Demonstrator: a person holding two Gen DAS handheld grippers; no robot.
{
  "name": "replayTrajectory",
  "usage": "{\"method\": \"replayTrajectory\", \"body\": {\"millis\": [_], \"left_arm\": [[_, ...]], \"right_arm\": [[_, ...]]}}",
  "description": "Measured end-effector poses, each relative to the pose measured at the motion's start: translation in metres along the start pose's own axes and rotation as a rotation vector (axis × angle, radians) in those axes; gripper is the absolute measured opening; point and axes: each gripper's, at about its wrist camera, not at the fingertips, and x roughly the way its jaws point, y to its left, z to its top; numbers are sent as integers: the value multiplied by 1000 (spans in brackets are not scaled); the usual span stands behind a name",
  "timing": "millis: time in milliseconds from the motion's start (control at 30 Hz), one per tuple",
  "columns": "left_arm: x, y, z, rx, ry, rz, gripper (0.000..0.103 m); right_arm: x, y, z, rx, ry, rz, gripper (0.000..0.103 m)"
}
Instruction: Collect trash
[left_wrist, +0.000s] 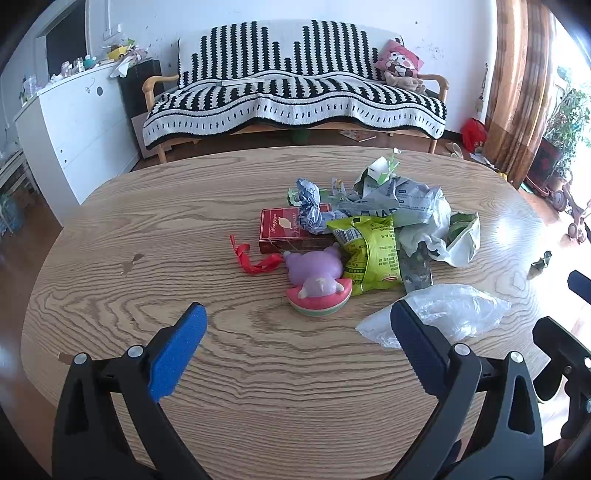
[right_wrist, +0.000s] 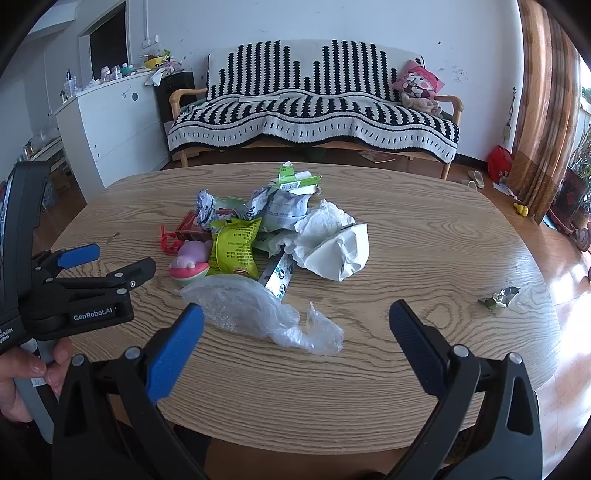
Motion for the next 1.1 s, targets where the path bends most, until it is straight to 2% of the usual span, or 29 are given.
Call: {"method": "replayTrajectory", "body": {"millis": [1100], "left_arm": [[1, 7, -1, -11, 5, 20, 97]], "right_arm": [[3, 5, -3, -3, 14, 19, 97]]}}
